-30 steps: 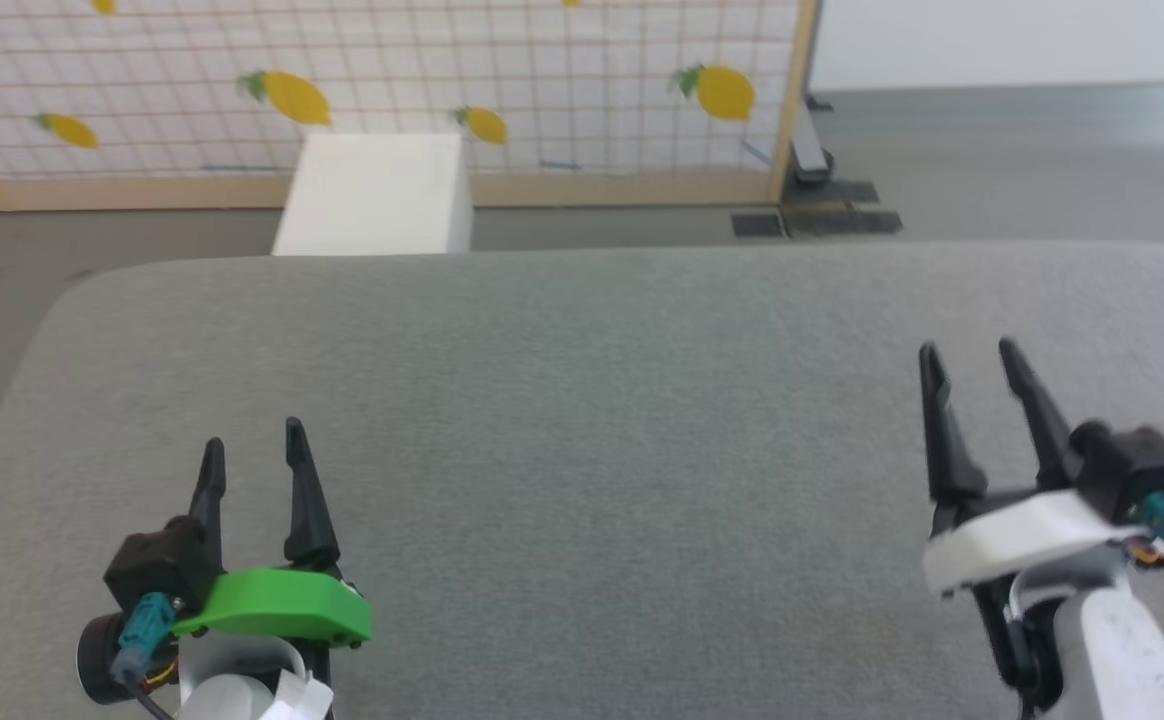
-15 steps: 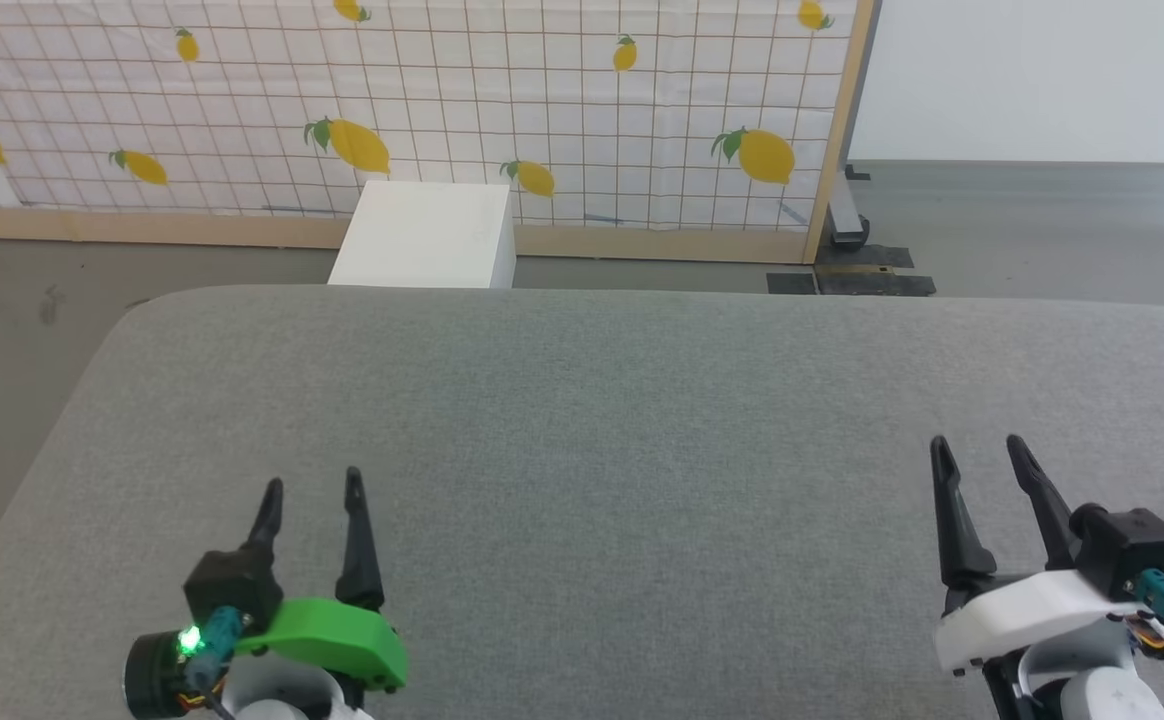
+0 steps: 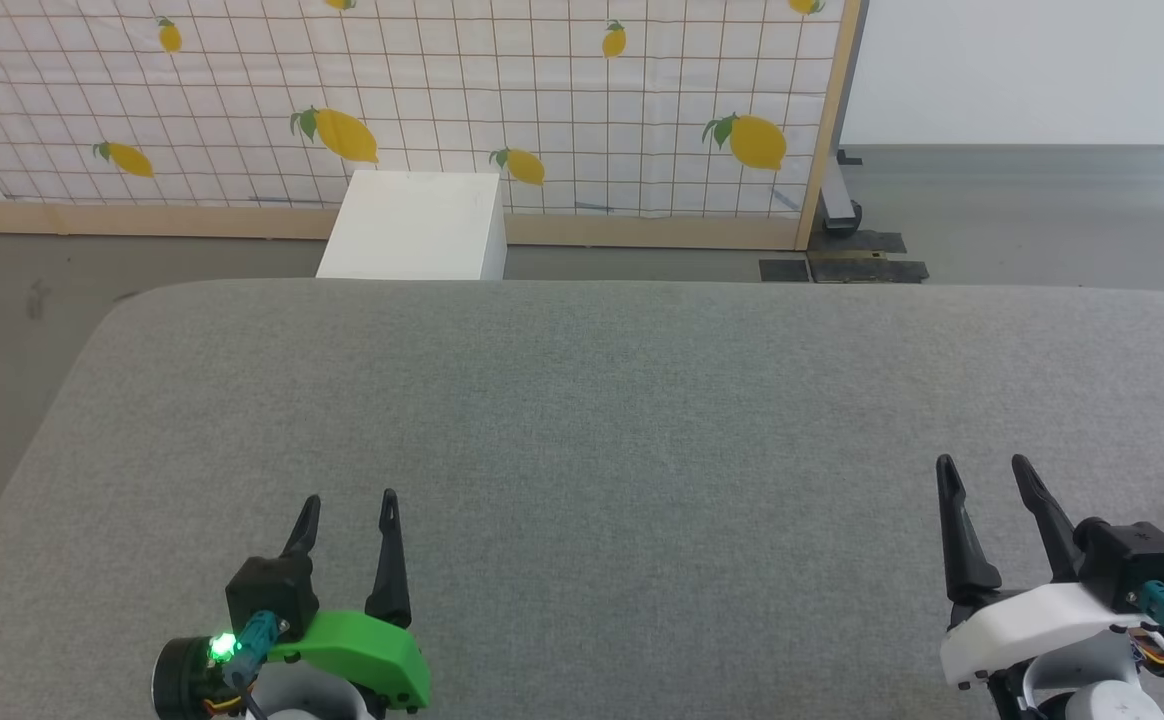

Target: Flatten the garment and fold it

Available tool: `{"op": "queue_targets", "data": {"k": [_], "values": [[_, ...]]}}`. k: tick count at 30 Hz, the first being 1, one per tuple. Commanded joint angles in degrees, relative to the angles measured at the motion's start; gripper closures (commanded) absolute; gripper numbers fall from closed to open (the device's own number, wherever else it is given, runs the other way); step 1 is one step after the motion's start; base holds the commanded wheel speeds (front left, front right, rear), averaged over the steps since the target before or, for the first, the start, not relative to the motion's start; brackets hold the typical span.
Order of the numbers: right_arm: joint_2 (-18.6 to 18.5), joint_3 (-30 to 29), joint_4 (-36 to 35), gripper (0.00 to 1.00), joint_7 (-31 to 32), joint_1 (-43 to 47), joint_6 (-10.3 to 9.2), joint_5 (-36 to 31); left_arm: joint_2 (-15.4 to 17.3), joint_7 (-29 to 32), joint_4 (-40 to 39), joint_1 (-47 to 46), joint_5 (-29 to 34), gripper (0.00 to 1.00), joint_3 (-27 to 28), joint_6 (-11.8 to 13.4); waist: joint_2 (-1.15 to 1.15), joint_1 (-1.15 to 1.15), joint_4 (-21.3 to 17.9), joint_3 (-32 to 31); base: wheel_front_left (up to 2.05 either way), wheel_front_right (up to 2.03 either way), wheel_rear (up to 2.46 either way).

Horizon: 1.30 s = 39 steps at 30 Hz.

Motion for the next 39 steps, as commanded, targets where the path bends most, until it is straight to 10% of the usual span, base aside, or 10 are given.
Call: {"op": "queue_targets", "data": {"k": [1, 7, 8, 39], "values": [[0.1, 0.0, 0.1, 0.00, 0.1, 0.3, -0.09, 0.5, 0.3, -0.3, 0.0, -0.6, 0.2, 0.00, -0.1, -0.1, 0.00, 0.00, 0.0, 0.2, 0.00, 0.00, 0.00], [0.1, 0.0, 0.1, 0.00, -0.1, 0.3, -0.09, 1.0, 0.5, -0.5, 0.3, -0.9, -0.1, 0.00, -0.1, -0.2, 0.00, 0.00, 0.0, 0.4, 0.00, 0.00, 0.00], [0.0, 0.0, 0.0, 1.00, 0.0, 0.0, 0.00, 0.5, 0.1, -0.1, 0.2, -0.2, -0.2, 1.00, -0.1, 0.0, 0.00, 0.00, 0.0, 0.4, 0.00, 0.00, 0.00], [0.0, 1.1, -2.7, 1.00, 2.4, 0.4, -0.01, -1.5, -1.2, 2.9, -2.6, 0.4, 3.4, 1.00, 2.7, -1.8, 0.00, 0.00, -0.2, 1.2, 0.00, 0.00, 0.00]]}}
